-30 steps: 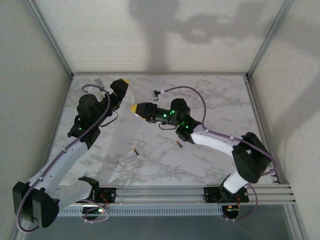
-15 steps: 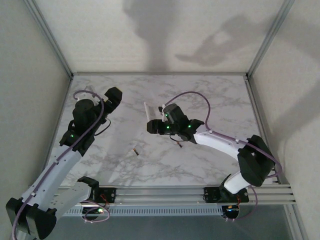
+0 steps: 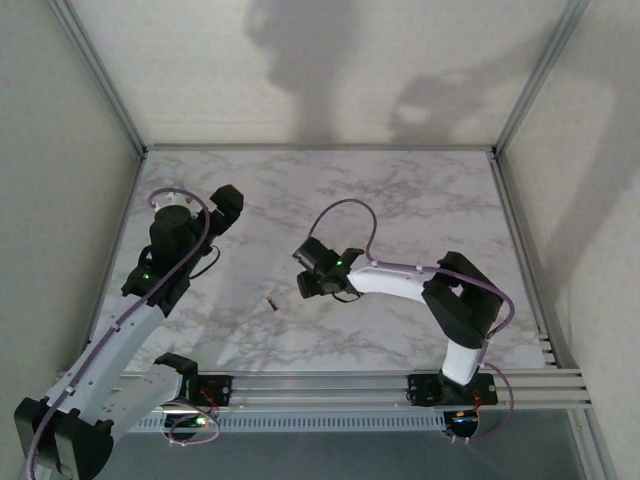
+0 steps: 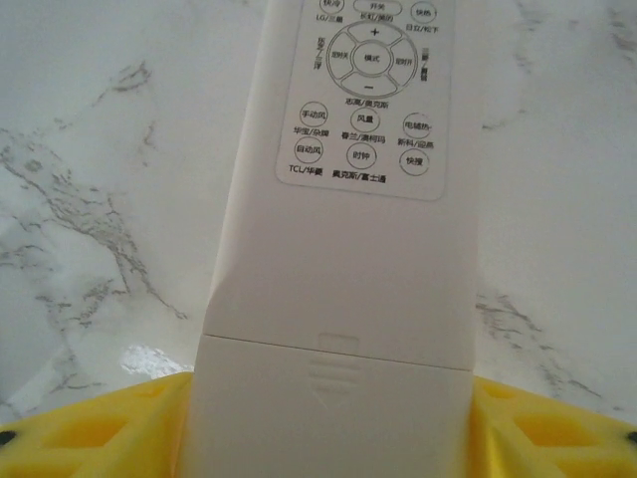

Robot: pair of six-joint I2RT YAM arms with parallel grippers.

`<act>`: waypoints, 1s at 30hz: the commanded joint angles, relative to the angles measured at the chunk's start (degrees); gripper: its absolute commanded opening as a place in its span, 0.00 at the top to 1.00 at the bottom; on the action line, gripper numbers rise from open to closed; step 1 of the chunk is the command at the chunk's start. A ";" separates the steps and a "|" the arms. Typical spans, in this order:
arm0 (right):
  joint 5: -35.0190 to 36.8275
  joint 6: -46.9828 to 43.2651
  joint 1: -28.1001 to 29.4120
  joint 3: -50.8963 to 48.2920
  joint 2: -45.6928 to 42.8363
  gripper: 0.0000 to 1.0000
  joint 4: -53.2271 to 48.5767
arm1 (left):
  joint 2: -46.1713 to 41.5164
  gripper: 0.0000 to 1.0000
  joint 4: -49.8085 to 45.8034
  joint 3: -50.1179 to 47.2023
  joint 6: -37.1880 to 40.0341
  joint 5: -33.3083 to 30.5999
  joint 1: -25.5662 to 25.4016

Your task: Load the batteries into the remote control

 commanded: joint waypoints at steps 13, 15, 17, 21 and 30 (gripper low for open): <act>10.83 1.64 4.75 6.23 7.86 0.23 -5.49 | -0.70 0.00 0.01 -2.07 2.57 -0.40 1.28; 10.49 1.53 4.78 5.75 6.50 0.21 -4.94 | -0.71 0.00 -0.16 -2.36 3.00 -0.52 1.31; 9.71 1.04 4.79 4.90 4.60 0.18 -3.84 | -0.55 0.01 -0.28 -2.66 3.55 -0.73 1.33; 6.94 -0.11 4.69 4.28 1.10 0.15 -2.17 | 0.23 0.00 -0.41 -3.39 4.20 -1.81 1.33; 3.78 -3.26 3.98 5.31 4.31 0.14 -5.33 | 2.78 0.01 -0.08 -3.54 5.06 -0.04 1.35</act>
